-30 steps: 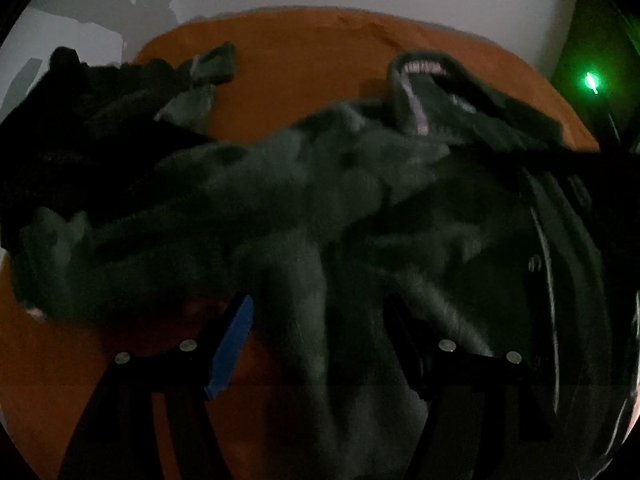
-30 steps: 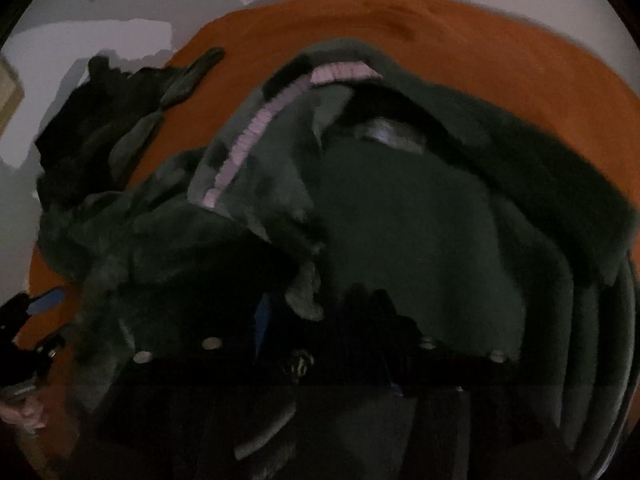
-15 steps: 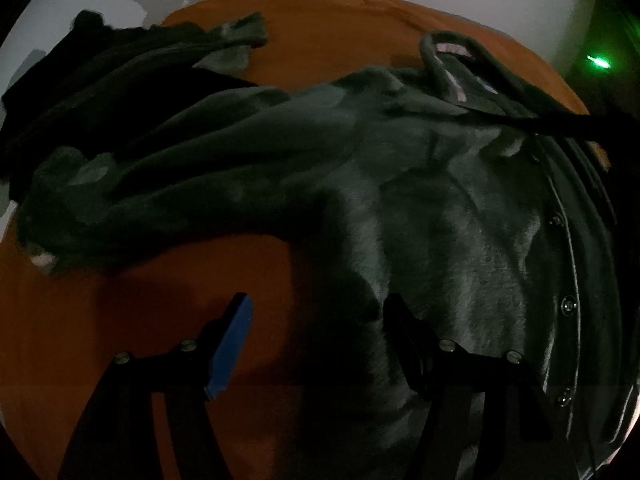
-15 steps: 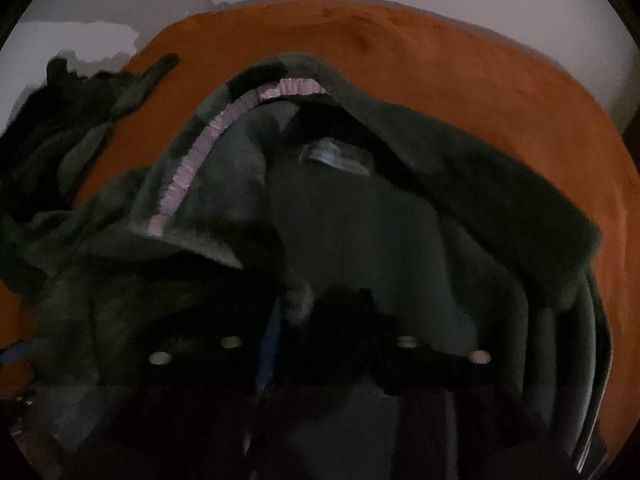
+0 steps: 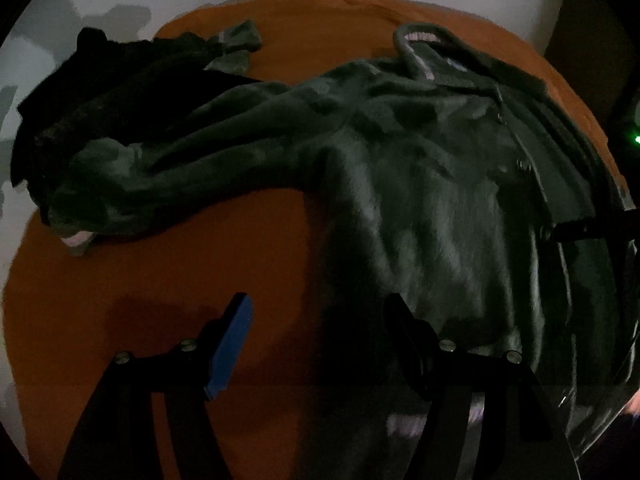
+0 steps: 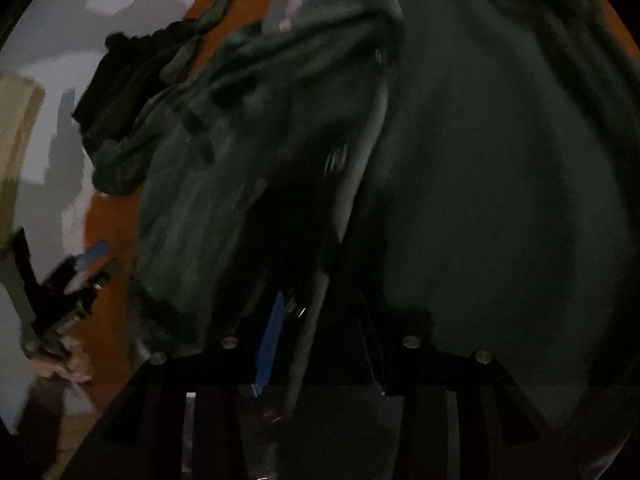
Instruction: Fold clothes
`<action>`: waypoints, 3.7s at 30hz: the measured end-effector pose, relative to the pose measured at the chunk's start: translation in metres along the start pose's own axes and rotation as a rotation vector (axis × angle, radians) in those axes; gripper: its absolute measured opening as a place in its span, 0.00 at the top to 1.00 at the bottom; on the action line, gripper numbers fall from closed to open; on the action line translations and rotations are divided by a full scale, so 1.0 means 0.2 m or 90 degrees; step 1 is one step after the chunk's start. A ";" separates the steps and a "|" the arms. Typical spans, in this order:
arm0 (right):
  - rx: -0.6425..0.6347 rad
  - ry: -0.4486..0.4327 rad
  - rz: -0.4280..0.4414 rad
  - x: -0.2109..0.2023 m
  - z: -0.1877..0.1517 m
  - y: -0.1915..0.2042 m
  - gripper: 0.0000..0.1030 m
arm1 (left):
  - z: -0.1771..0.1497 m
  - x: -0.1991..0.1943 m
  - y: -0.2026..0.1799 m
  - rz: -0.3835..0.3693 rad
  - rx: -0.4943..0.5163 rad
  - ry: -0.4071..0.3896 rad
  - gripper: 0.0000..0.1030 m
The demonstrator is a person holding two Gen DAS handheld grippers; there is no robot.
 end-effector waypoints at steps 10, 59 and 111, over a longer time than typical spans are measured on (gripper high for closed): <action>0.063 -0.015 -0.010 -0.02 -0.18 -0.04 0.97 | -0.22 0.06 0.11 0.013 -0.038 0.046 0.33; -0.089 -0.024 0.011 -0.22 -0.48 0.15 1.00 | -0.45 0.00 0.11 0.061 0.012 0.097 0.25; -0.116 0.104 -0.034 0.06 -1.36 0.18 0.30 | -0.94 -0.20 -0.21 -0.103 0.005 0.074 0.30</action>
Point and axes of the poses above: each gripper's, at about its wrist camera, not at the fingertips, and x roughly the way its jaws point, y to its left, z to its top, the point moved 8 cm from there along x, roughly the way its jaws point, and after that the axes turned 2 degrees about x, right-handed, at the moved point
